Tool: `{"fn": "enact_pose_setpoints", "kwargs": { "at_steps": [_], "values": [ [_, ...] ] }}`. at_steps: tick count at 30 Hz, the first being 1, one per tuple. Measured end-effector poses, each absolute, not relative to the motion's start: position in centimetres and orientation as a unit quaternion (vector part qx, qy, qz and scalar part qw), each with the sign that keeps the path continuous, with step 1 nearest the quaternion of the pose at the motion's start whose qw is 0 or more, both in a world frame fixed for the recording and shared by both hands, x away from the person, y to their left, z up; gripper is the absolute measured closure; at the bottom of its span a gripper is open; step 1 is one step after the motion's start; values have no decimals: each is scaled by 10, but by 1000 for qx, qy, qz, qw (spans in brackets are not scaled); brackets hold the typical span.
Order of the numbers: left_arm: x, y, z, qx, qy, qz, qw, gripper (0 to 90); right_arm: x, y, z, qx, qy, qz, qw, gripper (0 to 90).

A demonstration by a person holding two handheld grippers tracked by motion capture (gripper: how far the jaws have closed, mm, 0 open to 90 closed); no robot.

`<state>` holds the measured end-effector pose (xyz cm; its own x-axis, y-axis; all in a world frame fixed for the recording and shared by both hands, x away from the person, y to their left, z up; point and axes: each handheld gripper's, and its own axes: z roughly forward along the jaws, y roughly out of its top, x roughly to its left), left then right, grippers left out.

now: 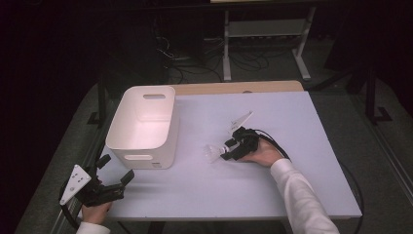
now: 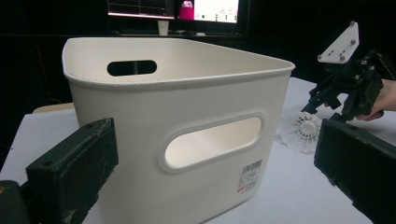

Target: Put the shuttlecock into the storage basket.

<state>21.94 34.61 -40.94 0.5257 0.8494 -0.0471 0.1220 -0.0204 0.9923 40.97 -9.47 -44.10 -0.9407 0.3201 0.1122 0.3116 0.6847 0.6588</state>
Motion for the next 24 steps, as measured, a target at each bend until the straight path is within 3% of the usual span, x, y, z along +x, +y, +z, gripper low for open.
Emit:
{"fn": "enact_pose_setpoints", "kwargs": {
  "at_steps": [8, 9, 11, 24],
  "values": [
    [219, 346, -409, 645, 377, 308, 589, 0, 410, -94, -441, 170, 917, 360, 11, 509],
    [219, 346, -409, 645, 377, 308, 589, 0, 410, -94, -441, 167, 918, 359, 13, 569],
    [219, 346, -409, 645, 377, 308, 589, 0, 409, -95, -441, 166, 919, 358, 10, 604],
    [219, 346, -409, 645, 376, 308, 589, 0, 407, -94, -440, 160, 920, 358, 9, 647]
  ]
}}
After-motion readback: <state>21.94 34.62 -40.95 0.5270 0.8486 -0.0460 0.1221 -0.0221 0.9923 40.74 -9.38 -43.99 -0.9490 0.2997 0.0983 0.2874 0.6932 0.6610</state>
